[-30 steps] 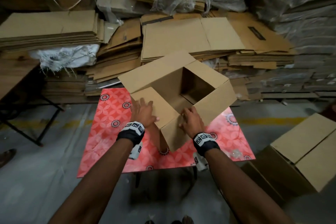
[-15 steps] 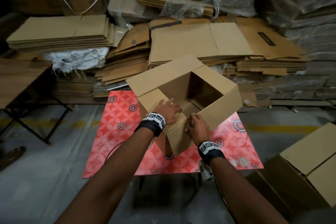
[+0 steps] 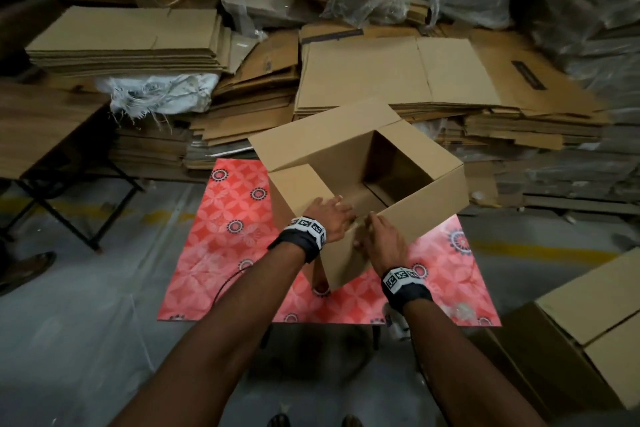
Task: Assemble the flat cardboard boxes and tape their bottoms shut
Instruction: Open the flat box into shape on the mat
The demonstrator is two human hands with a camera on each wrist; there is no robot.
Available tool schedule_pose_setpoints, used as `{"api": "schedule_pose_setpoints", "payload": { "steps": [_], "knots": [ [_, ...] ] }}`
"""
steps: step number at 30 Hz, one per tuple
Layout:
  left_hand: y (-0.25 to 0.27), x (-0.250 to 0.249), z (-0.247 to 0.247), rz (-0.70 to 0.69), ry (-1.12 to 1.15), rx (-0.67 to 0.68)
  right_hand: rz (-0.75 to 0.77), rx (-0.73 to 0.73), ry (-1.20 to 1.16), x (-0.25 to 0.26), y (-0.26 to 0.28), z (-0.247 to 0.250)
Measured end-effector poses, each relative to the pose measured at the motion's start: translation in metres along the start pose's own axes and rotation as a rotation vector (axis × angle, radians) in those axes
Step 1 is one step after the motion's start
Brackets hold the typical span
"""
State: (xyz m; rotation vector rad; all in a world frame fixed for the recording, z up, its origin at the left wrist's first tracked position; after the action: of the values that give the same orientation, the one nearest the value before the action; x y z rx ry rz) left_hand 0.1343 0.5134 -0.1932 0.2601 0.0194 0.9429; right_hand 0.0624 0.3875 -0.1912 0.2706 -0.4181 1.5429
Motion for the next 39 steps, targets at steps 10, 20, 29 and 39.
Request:
{"api": "schedule_pose_setpoints", "payload": {
  "steps": [10, 20, 29, 39],
  "knots": [
    [0.061, 0.040, 0.099, -0.044, 0.381, -0.524, -0.029, 0.022, 0.046, 0.004, -0.012, -0.013],
    [0.153, 0.101, 0.014, 0.456, 0.325, 0.046, 0.081, 0.004, 0.215, 0.029, -0.020, -0.024],
    [0.115, 0.089, -0.064, 0.487, 0.554, 0.075, 0.065, 0.025, 0.175, 0.068, -0.020, -0.037],
    [0.095, 0.146, -0.087, 0.453, 0.680, -0.116, 0.094, 0.025, 0.114, 0.086, -0.019, -0.046]
  ]
}}
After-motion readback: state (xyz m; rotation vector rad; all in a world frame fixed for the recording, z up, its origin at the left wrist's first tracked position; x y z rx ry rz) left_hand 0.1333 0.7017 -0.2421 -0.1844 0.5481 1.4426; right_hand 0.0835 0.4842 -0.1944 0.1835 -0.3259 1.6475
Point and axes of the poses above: each hand's wrist, its own y-axis away from the middle knuckle, its own z-axis out of the back of the hand, x = y × z, the point moved 6 cm from there along -y, towards the middle knuckle, and after that the axes turned 5 degrees about z, right-handed, at the moved point
